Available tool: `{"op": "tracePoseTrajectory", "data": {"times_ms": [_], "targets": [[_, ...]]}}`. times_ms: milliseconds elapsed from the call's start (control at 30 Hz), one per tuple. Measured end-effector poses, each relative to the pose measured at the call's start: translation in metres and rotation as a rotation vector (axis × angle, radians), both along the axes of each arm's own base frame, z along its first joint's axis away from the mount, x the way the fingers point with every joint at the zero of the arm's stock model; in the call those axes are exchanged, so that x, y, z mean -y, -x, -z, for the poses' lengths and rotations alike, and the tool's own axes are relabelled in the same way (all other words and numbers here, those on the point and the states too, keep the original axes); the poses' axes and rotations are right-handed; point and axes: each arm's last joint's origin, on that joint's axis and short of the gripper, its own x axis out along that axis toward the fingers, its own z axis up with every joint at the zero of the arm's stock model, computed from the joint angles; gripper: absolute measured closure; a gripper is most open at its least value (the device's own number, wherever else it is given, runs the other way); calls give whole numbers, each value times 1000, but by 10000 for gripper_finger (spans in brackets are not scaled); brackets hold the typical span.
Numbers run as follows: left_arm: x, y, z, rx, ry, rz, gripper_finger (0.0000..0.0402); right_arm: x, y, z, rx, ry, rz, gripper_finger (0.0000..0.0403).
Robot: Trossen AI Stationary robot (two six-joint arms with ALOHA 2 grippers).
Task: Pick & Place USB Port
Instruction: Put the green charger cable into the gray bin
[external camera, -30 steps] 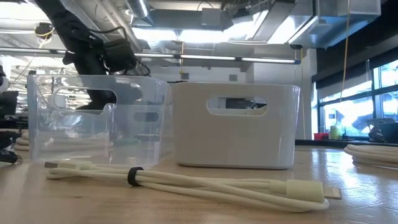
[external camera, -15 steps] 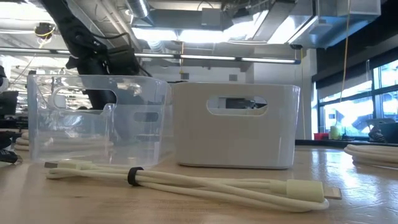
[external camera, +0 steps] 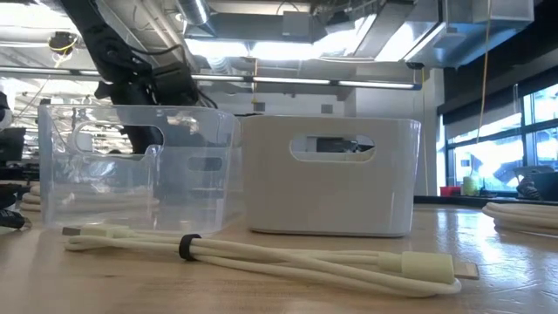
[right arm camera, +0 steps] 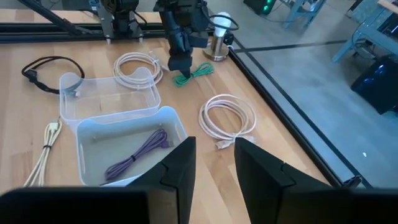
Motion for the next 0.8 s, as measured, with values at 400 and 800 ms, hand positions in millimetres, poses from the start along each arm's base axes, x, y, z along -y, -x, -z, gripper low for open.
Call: {"op": "tracePoseTrajectory", "data": {"times_ms": [400,800], "targets": [[14,-3,-10,24,-51,93,397,-2,-1,1,-40,-59,-17,288],[28,13,-80,300,-285,156,398,-3,-1,1,-36,-64,-18,288]]}}
